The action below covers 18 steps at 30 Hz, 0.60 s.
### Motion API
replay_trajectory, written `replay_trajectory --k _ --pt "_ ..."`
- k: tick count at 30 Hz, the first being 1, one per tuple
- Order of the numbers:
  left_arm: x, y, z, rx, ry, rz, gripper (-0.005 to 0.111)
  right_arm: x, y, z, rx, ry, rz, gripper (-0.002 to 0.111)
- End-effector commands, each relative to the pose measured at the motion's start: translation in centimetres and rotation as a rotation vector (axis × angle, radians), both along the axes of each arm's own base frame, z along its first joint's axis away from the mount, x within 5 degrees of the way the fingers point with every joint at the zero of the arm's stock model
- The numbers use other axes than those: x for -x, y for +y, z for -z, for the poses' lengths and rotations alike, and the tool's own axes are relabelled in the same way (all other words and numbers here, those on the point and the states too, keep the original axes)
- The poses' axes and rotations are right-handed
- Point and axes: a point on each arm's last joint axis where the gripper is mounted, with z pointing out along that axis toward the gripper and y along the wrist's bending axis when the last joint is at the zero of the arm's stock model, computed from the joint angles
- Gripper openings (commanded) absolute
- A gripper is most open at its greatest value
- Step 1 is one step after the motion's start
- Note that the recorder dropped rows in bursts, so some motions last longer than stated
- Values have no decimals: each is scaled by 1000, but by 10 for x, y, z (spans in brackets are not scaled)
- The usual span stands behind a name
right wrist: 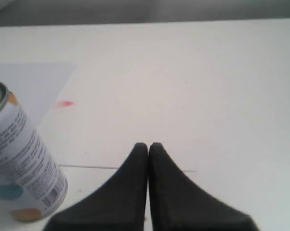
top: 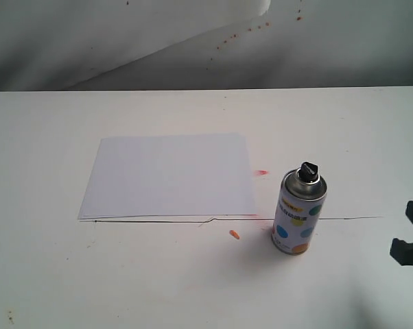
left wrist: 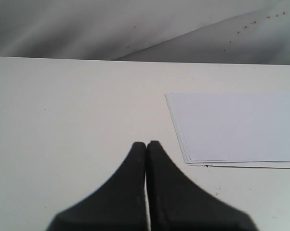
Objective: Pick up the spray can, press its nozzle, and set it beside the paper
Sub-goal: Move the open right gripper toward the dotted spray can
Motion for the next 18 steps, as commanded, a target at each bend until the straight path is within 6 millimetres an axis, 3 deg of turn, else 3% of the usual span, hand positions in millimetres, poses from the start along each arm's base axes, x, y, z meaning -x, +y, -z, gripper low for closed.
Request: replay_trajectory --k 1,5,12,18 --pt "0 0 1 1 -5 1 0 -8 8 17 -48 33 -86 1" --pt "0 0 1 1 -5 1 0 -10 11 29 -76 80 -119 10" --pt "0 0 1 1 -5 1 0 -8 20 32 -67 80 -235 32" --pt "0 0 1 1 -5 1 0 -4 26 32 -148 122 -288 79"
